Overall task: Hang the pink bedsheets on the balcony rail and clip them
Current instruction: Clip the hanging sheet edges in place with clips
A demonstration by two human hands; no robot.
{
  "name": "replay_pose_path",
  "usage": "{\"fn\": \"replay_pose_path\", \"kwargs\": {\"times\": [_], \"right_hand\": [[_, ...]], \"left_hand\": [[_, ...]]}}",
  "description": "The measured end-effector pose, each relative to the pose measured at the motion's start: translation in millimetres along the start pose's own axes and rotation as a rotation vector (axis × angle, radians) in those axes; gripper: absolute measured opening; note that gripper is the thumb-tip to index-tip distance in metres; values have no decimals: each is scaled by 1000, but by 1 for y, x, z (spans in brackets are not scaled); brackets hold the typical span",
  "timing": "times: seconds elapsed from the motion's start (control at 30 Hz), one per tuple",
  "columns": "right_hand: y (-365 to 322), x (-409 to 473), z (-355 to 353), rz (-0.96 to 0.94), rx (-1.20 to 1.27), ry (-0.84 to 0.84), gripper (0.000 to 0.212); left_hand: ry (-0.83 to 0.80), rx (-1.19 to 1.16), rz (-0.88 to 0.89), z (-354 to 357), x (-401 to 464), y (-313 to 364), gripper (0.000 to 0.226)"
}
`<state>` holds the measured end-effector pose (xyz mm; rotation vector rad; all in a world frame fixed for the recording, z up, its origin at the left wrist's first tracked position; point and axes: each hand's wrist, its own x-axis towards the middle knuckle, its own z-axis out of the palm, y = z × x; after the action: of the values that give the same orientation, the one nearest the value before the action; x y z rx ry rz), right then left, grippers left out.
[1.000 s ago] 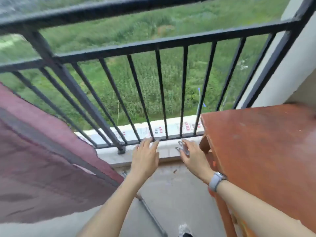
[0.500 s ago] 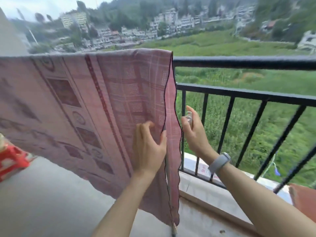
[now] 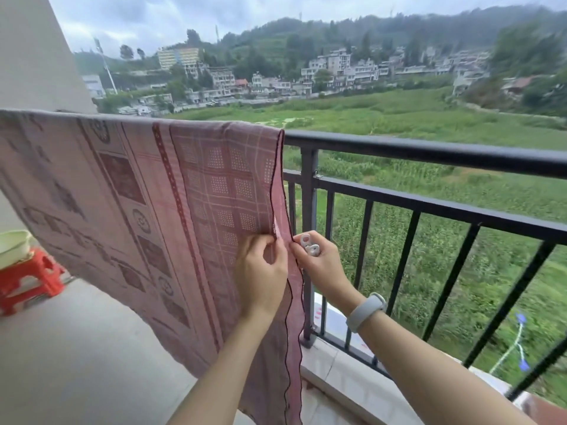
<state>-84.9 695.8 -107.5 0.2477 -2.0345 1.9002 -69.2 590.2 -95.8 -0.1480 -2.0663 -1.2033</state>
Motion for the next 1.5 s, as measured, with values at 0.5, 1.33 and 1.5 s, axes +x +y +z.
{"fn": "replay_pose_path", "kwargs": {"times": [0.5,1.33,1.5], "right_hand": [[17,-31,-13,104,34,-192,24],[17,-60,-3,-247,-189,309,24],[19,-52,9,-261,-240,393,34]], "left_hand": [[-179,378,-2,-19,23,19,28],[-290,383,-46,-24,30,28,47],[-303,418,-91,-20,34,31,45]]}}
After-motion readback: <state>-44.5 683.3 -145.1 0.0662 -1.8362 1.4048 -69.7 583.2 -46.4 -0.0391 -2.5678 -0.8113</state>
